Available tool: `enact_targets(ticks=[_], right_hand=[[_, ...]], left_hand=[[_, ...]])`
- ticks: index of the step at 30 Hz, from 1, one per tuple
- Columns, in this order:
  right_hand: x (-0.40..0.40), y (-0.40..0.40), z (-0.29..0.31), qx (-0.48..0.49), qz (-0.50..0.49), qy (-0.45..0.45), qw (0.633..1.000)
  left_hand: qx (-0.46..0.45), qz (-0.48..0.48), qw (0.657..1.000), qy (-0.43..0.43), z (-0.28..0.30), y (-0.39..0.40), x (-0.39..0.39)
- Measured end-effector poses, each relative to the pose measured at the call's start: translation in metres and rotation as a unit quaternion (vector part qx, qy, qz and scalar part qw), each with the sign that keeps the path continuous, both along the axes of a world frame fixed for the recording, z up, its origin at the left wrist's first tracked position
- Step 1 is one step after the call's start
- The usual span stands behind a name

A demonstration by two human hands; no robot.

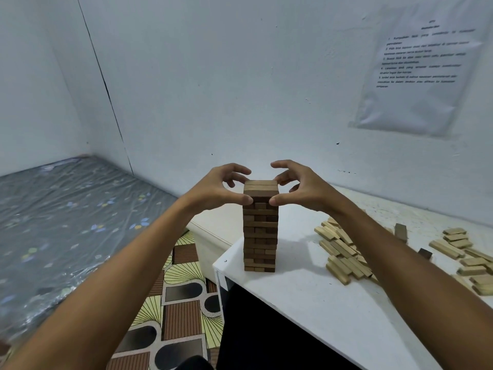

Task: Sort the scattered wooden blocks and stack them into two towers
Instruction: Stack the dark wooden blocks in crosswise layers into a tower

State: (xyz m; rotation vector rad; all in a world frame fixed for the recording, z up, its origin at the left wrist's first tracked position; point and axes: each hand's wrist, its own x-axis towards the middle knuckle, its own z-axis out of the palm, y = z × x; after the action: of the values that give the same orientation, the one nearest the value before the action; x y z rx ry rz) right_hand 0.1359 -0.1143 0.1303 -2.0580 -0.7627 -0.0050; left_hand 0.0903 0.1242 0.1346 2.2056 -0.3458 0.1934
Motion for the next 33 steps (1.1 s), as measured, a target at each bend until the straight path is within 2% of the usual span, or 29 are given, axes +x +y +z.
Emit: enact_targets(ticks=[5, 12, 18, 22, 26, 29, 33], right_hand=[[-0.001, -0.001, 0.002, -0.015, 0.009, -0.002, 1.000], [0.001, -0.022, 0.013, -0.004, -0.036, 0.000, 0.999], [-0.004, -0.080, 0.026, -0.015, -0.101, -0.013, 0.995], [-0.014, -0.126, 0.024, -0.037, -0.152, -0.020, 0.987], [-0.032, -0.169, 0.008, -0.055, -0.202, 0.009, 0.978], [-0.049, -0.195, -0.022, -0.089, -0.250, 0.049, 0.963], [-0.074, -0.217, -0.079, -0.212, -0.268, 0.099, 0.935]], left_hand=[[0.018, -0.004, 1.000, 0.006, 0.003, -0.001, -0.001], [0.091, -0.002, 0.994, -0.052, 0.031, -0.031, 0.007], [0.188, -0.045, 0.975, -0.107, 0.059, -0.092, 0.025], [0.195, -0.096, 0.966, -0.142, 0.061, -0.148, 0.021], [0.177, -0.151, 0.963, -0.138, 0.039, -0.203, 0.012], [0.176, -0.169, 0.966, -0.082, 0.001, -0.229, 0.015], [0.229, -0.167, 0.959, 0.006, -0.072, -0.247, 0.024]])
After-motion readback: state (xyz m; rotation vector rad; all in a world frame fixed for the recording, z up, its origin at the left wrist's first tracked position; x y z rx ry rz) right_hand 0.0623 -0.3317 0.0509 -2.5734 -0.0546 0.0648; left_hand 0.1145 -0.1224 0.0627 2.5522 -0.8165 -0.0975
